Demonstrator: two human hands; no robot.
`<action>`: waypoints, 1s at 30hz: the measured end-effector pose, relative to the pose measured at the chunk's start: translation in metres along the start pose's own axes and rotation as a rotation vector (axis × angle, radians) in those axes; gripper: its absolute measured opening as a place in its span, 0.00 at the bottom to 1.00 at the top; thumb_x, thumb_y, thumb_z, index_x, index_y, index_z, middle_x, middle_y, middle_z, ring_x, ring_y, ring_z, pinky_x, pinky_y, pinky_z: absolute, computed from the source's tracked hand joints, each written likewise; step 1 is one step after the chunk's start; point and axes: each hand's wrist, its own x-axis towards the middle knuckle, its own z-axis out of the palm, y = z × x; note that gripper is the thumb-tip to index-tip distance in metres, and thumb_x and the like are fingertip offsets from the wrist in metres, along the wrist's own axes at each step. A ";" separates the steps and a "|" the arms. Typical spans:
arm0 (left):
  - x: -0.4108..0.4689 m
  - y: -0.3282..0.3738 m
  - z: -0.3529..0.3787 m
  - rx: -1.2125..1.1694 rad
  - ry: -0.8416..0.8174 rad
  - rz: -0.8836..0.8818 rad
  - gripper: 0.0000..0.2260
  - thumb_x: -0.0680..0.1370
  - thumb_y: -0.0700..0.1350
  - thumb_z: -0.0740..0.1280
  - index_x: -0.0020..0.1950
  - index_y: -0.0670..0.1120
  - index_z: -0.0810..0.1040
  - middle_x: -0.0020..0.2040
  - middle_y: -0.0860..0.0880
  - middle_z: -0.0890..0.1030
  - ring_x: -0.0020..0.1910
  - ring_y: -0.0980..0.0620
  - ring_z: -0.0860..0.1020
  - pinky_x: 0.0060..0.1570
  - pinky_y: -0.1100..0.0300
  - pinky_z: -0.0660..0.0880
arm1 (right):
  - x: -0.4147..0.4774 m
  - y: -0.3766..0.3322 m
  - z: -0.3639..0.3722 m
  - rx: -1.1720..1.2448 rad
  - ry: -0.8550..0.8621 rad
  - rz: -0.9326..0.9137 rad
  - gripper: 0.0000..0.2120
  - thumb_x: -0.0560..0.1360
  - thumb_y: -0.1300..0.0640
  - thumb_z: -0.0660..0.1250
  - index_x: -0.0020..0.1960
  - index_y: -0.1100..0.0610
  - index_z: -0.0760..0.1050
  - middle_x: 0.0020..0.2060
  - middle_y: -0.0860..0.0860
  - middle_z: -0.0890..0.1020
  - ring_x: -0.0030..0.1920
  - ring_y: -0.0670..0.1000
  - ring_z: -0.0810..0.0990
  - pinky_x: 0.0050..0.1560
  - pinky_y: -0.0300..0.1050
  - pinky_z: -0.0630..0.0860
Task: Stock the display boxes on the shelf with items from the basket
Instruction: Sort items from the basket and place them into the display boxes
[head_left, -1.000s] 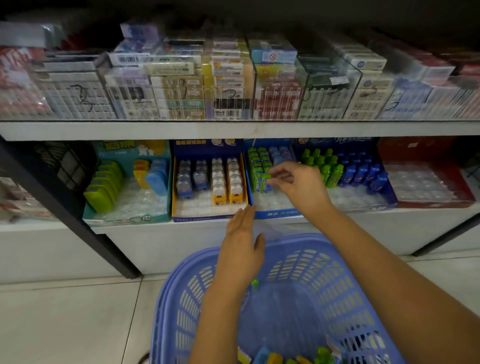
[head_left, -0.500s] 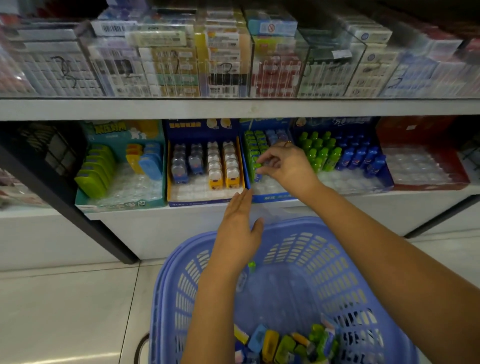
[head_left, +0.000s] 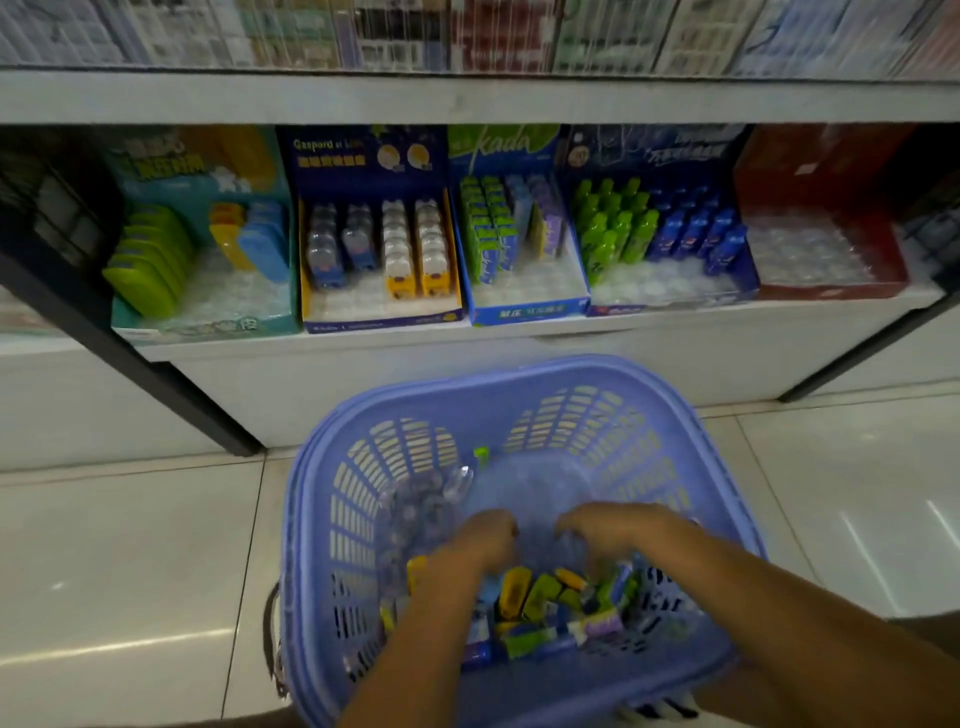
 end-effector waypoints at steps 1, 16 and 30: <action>0.002 -0.003 0.013 -0.010 -0.037 -0.012 0.15 0.77 0.39 0.64 0.63 0.39 0.75 0.63 0.38 0.75 0.62 0.41 0.74 0.60 0.51 0.70 | 0.008 0.004 0.011 -0.070 -0.046 0.005 0.37 0.70 0.60 0.73 0.74 0.51 0.59 0.66 0.54 0.70 0.62 0.60 0.72 0.53 0.51 0.73; 0.034 -0.002 0.055 0.006 -0.080 -0.122 0.15 0.78 0.39 0.62 0.64 0.36 0.72 0.64 0.37 0.74 0.63 0.39 0.73 0.62 0.51 0.69 | 0.057 0.007 0.042 -0.222 -0.091 -0.003 0.36 0.66 0.53 0.77 0.70 0.55 0.65 0.60 0.57 0.75 0.56 0.59 0.77 0.47 0.48 0.72; 0.031 -0.006 0.044 -0.405 0.124 -0.121 0.11 0.82 0.42 0.58 0.44 0.40 0.76 0.36 0.43 0.71 0.36 0.49 0.70 0.45 0.52 0.68 | 0.026 0.022 0.010 0.364 0.290 -0.051 0.18 0.67 0.54 0.76 0.55 0.55 0.77 0.53 0.52 0.78 0.54 0.54 0.77 0.51 0.48 0.75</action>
